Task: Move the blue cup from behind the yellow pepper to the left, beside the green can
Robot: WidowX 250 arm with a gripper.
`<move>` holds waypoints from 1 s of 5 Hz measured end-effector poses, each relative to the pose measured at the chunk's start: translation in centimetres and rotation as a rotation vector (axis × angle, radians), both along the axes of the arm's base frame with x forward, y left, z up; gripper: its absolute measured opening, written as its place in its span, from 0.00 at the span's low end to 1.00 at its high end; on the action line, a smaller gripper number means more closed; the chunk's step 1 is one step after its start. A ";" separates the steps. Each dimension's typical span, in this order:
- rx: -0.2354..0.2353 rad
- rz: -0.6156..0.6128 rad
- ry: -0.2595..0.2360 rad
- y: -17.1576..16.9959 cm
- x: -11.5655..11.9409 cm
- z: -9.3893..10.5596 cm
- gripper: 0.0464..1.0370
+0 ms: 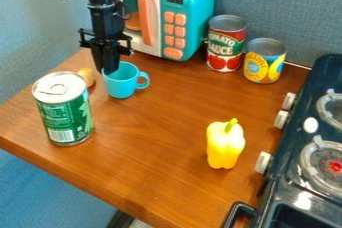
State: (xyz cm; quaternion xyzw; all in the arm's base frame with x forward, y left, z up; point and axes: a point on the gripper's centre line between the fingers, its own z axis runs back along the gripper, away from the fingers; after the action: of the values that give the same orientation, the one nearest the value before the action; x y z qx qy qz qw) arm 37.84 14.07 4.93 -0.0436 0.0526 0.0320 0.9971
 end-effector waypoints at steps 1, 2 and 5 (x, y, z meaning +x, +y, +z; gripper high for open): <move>-0.006 -0.010 0.010 -0.1 -0.3 -0.4 0.55; -0.009 -0.008 0.021 -0.3 -0.7 -0.8 0.85; 0.111 -0.067 -0.159 -1.3 -0.7 7.2 0.97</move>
State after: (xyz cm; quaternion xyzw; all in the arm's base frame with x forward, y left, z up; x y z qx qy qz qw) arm 37.14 12.76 12.11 0.0109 -0.0271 -0.0019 0.9996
